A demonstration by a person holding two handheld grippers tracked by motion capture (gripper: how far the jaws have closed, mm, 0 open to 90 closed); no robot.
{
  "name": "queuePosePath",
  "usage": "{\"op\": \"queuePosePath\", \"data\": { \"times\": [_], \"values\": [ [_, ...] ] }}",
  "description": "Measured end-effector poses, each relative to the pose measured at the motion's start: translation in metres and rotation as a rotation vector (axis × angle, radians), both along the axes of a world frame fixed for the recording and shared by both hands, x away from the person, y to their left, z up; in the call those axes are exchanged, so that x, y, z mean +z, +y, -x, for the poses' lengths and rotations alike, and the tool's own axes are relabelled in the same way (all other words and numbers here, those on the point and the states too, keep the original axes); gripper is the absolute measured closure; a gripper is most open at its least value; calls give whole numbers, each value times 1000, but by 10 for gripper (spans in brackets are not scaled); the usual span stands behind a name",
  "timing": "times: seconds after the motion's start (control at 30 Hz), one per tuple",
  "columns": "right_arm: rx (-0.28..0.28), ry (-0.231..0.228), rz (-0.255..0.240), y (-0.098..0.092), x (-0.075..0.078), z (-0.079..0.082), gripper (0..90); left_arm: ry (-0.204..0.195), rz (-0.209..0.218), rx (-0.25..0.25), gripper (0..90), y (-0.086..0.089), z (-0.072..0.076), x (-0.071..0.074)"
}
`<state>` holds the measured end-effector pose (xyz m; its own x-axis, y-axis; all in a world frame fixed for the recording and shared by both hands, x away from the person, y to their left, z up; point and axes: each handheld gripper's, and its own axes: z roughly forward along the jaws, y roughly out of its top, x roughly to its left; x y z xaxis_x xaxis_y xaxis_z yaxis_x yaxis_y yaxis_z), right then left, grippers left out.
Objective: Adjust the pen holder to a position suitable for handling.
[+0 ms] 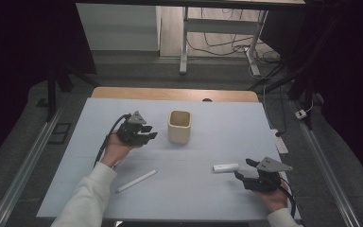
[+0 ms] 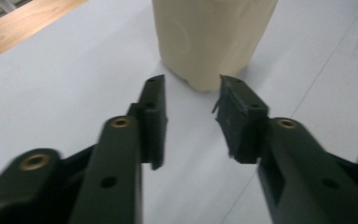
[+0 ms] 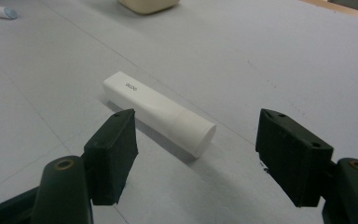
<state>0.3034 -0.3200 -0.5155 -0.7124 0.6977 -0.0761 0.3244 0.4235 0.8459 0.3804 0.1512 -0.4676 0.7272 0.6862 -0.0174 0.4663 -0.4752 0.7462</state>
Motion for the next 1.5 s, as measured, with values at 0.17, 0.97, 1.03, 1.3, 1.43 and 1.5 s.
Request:
{"op": "queuePosePath", "data": {
  "times": [0.17, 0.97, 1.03, 1.3, 1.43, 1.5],
  "values": [
    [6, 0, 1, 0, 0, 0, 288, 20, 14, -4, 490, 3, 8, 4],
    [4, 4, -9, 0, -2, -6, 289, 160, -128, 62, 315, 47, 41, -8],
    [5, 6, -7, 0, -1, -5, 290, 196, -141, 55, 320, 51, 40, -9],
    [9, 0, -6, 2, -2, -4, 290, 240, -175, 94, 318, 62, 37, -11],
    [10, -2, -11, 2, -1, -4, 290, 251, -173, 102, 317, 67, 36, -12],
    [10, -1, -9, 2, -2, -5, 290, 255, -175, 106, 317, 69, 35, -12]
  ]
}}
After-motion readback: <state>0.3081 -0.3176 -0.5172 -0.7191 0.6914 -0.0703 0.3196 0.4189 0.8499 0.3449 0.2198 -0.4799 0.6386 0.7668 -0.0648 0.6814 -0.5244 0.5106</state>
